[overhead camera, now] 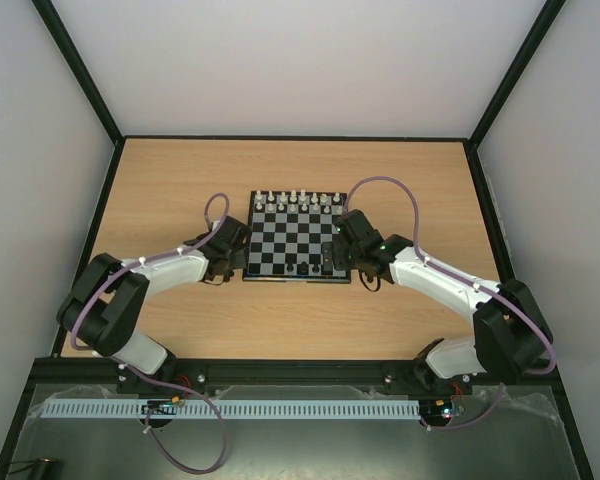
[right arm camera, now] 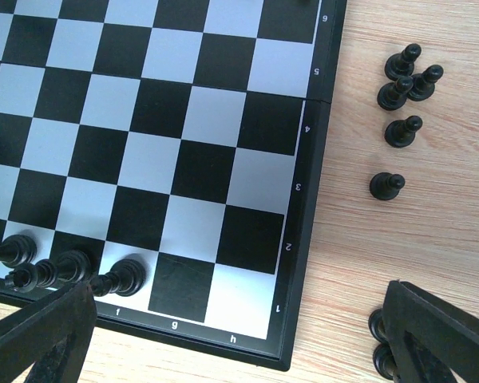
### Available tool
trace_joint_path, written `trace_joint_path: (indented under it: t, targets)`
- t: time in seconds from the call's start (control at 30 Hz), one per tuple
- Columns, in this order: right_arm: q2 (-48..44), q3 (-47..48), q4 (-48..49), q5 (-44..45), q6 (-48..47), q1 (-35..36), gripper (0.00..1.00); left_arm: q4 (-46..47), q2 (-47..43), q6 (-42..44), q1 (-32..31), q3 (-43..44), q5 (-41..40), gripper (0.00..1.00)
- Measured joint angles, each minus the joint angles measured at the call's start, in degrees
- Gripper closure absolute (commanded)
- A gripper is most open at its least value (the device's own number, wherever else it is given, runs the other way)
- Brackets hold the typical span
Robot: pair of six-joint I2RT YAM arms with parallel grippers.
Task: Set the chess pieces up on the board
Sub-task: Pick up the chess piece at the center of the board, then place the chess piece on the chessboard.
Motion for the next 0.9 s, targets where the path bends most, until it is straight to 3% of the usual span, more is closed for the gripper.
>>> trace_joint_path:
  t: [0.3,0.47,0.63,0.9]
  targets:
    - [0.15,-0.11,0.02,0.0,-0.11,0.0,0.0,-1.2,-0.57,0.13,0.22,0.61,-0.04,0.98]
    - [0.15,-0.13,0.04,0.0,-0.11,0.0,0.01,-5.7,-5.9,0.98,-0.81,2.93,-0.17,0.97]
    - [0.15,-0.13,0.02,0.07,-0.09,0.0,0.01,-9.42,-9.75,1.29,-5.92,8.57,0.2,0.96]
    - [0.09,-0.24,-0.02,0.79,-0.07,-0.72,0.01,-12.37,-6.4,0.87,-14.05,11.89,1.53,0.95]
